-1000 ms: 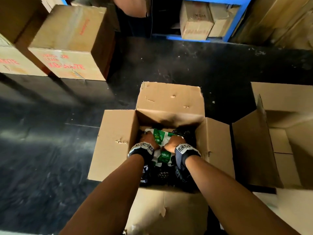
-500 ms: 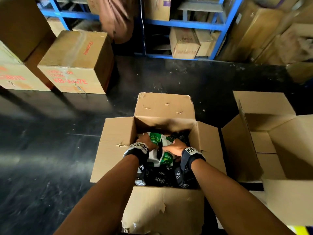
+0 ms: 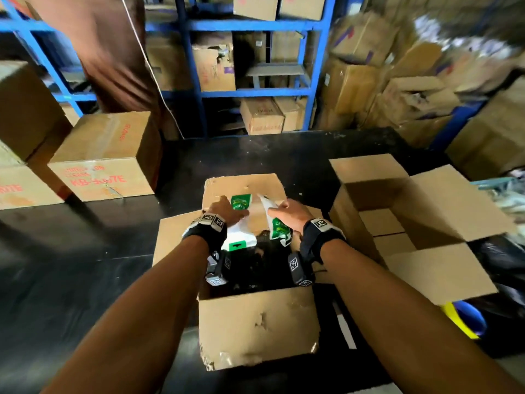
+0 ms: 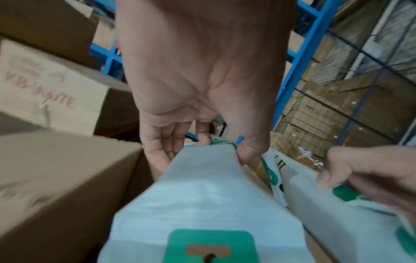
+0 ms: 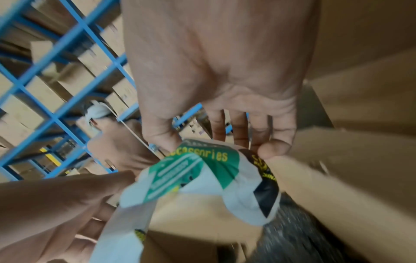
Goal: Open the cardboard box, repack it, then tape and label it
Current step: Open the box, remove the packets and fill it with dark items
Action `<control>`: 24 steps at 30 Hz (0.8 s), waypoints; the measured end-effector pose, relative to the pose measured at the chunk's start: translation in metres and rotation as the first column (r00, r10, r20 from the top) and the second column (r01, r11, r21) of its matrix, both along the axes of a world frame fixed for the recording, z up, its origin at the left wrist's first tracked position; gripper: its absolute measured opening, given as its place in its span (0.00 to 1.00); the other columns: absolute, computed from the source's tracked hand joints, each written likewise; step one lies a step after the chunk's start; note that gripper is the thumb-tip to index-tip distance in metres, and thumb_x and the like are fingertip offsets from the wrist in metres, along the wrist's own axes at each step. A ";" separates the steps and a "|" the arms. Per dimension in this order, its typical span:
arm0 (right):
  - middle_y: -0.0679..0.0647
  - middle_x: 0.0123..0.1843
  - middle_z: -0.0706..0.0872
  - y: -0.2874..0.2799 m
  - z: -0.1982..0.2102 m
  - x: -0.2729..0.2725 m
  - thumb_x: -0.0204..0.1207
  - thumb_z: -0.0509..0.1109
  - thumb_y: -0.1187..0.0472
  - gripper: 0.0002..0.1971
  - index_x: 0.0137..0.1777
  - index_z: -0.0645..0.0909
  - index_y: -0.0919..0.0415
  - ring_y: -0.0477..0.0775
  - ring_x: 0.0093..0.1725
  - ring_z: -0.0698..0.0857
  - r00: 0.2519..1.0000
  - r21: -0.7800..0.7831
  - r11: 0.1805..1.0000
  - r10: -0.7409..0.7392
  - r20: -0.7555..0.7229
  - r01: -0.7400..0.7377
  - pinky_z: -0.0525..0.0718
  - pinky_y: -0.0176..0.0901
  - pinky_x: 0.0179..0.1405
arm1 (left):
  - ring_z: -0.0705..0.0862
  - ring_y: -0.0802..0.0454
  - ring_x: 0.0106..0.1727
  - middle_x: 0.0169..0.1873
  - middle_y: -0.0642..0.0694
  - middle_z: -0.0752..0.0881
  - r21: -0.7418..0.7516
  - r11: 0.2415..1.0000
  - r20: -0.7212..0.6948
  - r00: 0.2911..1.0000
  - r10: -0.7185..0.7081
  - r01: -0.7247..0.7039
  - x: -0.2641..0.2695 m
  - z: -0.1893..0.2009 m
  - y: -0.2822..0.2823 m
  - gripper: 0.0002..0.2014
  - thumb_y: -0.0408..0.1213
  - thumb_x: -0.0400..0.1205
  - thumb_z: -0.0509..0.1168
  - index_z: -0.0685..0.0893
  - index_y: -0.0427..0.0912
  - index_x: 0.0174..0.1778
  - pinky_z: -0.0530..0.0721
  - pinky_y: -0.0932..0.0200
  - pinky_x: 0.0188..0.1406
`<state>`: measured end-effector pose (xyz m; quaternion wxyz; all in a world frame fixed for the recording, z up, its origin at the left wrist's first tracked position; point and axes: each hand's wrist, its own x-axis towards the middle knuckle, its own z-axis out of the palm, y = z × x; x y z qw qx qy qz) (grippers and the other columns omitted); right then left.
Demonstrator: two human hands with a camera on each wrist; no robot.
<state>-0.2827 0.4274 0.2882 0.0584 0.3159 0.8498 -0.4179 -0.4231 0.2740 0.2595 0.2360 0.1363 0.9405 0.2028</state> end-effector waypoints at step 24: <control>0.59 0.51 0.91 0.375 0.016 0.174 0.67 0.72 0.37 0.25 0.50 0.85 0.59 0.62 0.48 0.90 0.988 0.101 0.983 -0.150 -0.034 0.153 0.92 0.54 0.48 | 0.81 0.36 0.68 0.70 0.37 0.80 0.154 0.982 -0.075 0.993 -0.095 0.105 0.177 0.076 0.400 0.40 0.57 0.75 0.73 0.70 0.37 0.75 0.80 0.49 0.60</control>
